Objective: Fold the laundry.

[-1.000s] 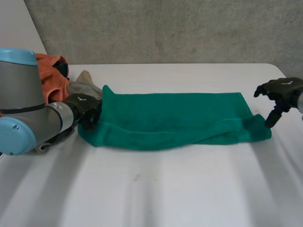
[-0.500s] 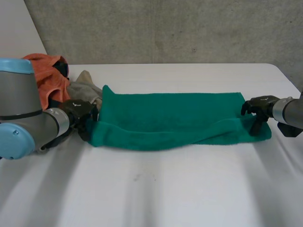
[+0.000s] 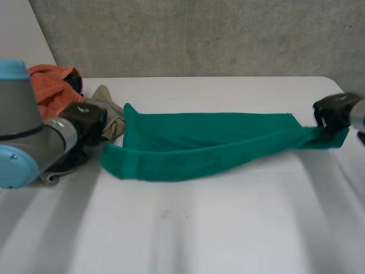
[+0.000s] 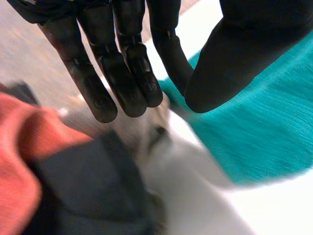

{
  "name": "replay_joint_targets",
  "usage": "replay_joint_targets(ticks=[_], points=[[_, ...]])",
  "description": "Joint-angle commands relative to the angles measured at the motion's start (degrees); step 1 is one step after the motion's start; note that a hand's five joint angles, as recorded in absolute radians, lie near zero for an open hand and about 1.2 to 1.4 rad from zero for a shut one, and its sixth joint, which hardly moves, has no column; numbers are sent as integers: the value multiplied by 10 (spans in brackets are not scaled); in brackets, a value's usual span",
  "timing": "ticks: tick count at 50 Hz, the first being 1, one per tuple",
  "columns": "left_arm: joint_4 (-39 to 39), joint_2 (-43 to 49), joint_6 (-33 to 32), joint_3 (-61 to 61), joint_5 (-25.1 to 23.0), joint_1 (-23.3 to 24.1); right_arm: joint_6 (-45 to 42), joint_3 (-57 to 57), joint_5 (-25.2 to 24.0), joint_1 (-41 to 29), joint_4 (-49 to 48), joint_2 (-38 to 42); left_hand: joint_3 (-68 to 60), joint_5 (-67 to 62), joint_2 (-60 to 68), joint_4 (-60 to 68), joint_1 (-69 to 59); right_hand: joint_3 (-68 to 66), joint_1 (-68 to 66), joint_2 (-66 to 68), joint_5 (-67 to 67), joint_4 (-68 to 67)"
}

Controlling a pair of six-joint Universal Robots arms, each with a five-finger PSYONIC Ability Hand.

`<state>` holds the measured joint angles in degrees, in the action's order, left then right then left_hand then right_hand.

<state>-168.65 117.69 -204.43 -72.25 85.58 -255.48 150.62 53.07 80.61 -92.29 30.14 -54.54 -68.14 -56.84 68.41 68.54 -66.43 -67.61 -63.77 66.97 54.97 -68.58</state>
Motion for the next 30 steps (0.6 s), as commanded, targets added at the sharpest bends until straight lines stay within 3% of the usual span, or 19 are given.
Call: replay_joint_targets(ticks=[1,9,10,11,13,24,30], points=[[-9,-104,1,-18,4,-2,-38,79,-3,30,2,-135,-119,-132,116,115,-136,-124,-162,130,150,-114],[-25,-170,2,-111,-4,3,-148,201,-21,40,-1,-199,-119,-132,116,115,-136,-124,-162,130,150,-114],[-35,-166,3,-134,-9,5,-152,208,-24,39,-2,-200,101,88,-104,-105,84,-124,-162,130,150,-114],[-40,-165,4,-142,-11,6,-152,215,-26,38,-3,-200,238,225,-241,-242,221,-124,-162,130,150,-114],[-50,-158,3,-157,-16,10,-149,234,-32,36,-10,-200,404,391,-407,-408,387,-124,-162,130,150,-114],[-81,-35,10,-139,-2,104,-118,282,-34,34,-70,-199,401,388,-404,-405,384,-124,-162,130,150,-114],[-104,39,7,-78,55,129,-118,300,-34,33,-76,-199,406,393,-409,-410,389,-124,-162,130,150,-114]])
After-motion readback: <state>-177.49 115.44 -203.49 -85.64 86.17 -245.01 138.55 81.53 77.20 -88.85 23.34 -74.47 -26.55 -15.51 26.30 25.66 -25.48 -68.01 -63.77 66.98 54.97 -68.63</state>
